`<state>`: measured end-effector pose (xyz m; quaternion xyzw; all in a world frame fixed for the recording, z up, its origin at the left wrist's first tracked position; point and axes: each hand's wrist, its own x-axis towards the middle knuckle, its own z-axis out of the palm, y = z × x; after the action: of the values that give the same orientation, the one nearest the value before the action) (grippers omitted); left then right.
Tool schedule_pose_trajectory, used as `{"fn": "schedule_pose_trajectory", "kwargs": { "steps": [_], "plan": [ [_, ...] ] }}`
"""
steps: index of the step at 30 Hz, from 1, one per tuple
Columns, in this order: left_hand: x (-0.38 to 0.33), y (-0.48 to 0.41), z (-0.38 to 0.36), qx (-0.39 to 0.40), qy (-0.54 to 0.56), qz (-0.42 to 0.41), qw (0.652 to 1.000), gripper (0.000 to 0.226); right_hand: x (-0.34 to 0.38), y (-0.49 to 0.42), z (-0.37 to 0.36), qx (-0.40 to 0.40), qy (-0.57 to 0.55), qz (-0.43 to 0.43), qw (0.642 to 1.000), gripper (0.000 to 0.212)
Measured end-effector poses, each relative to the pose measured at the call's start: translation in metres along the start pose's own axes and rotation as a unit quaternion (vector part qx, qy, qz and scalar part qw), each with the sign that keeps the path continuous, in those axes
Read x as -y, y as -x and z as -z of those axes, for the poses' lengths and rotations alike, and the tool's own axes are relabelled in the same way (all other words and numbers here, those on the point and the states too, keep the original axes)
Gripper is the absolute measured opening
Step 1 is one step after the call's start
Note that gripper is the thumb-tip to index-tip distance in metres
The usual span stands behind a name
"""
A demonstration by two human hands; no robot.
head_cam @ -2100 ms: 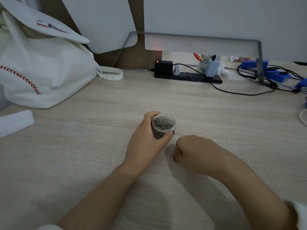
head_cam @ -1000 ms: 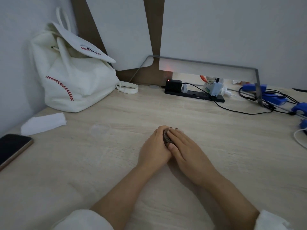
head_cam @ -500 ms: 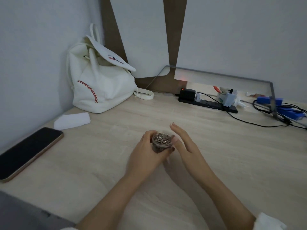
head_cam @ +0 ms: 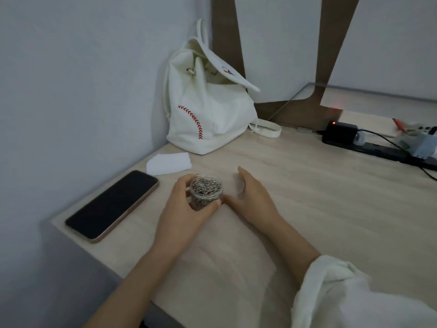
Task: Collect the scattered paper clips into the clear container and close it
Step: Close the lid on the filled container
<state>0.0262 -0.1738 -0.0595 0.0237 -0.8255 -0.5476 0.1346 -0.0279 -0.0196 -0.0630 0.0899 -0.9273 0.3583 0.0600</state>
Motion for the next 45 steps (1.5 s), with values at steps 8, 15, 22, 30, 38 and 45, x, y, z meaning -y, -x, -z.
{"fn": "schedule_pose_trajectory", "kwargs": {
  "steps": [8,15,22,30,38,45],
  "plan": [
    [0.007,-0.009,0.006,0.003,-0.002,0.001,1.0,0.066,0.002,0.015,0.014,-0.016,-0.008,0.073,0.997,0.071],
    [-0.015,0.013,-0.023,0.072,0.018,-0.029,0.997,0.069,0.015,0.051,0.061,-0.014,-0.08,0.096,0.992,0.069],
    [-0.071,0.049,-0.07,0.18,0.085,-0.055,0.978,0.06,0.004,0.097,0.107,-0.04,-0.111,0.072,0.99,0.038],
    [-0.109,0.063,-0.098,0.317,0.207,-0.012,0.926,0.054,-0.018,0.135,0.176,0.016,-0.206,0.001,0.978,0.025],
    [-0.115,0.063,-0.098,0.525,0.363,0.044,0.768,0.052,-0.022,0.145,0.201,0.149,-0.379,0.038,0.913,0.041],
    [-0.133,0.04,-0.094,0.409,0.177,-0.065,0.893,0.032,-0.019,0.124,0.2,0.037,-0.226,0.021,0.973,0.027]
  ]
}}
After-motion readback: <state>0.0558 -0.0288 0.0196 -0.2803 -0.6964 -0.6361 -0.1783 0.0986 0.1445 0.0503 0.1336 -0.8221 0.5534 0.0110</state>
